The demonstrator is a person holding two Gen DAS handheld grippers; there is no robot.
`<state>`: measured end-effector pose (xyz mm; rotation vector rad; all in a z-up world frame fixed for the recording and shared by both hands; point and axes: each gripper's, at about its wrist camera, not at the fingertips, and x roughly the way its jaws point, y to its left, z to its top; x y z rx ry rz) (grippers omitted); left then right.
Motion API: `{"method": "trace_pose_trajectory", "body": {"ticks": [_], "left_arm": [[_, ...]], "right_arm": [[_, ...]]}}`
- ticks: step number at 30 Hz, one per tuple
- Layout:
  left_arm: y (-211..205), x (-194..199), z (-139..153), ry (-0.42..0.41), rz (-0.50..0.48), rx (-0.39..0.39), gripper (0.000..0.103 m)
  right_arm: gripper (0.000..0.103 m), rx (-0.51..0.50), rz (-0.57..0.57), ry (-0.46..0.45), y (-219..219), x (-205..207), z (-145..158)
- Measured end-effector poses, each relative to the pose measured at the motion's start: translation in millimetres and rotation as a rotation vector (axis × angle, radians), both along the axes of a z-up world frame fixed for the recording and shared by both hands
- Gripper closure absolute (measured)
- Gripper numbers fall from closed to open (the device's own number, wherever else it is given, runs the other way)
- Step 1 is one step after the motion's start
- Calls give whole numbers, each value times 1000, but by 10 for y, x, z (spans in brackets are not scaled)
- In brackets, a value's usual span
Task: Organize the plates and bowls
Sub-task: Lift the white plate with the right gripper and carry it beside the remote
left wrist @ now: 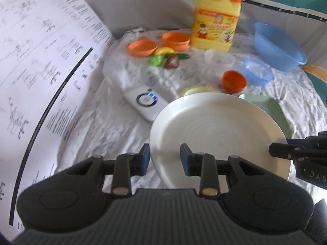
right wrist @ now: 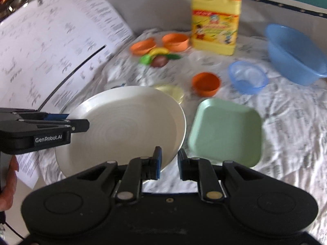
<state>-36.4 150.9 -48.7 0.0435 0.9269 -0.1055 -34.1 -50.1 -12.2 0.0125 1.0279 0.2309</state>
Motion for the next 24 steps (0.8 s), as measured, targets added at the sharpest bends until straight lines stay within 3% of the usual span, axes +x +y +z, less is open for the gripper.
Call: {"method": "trace_pose_trajectory", "body": {"ticks": [16,24], "left_arm": [[251,53,-551,107,12,-41,73],[271,171,-687,154,-7,-35,72]], "right_arm": [[86,-45,61,134,291,216,-547],[86,-20,72,177,247,291,-643]]}}
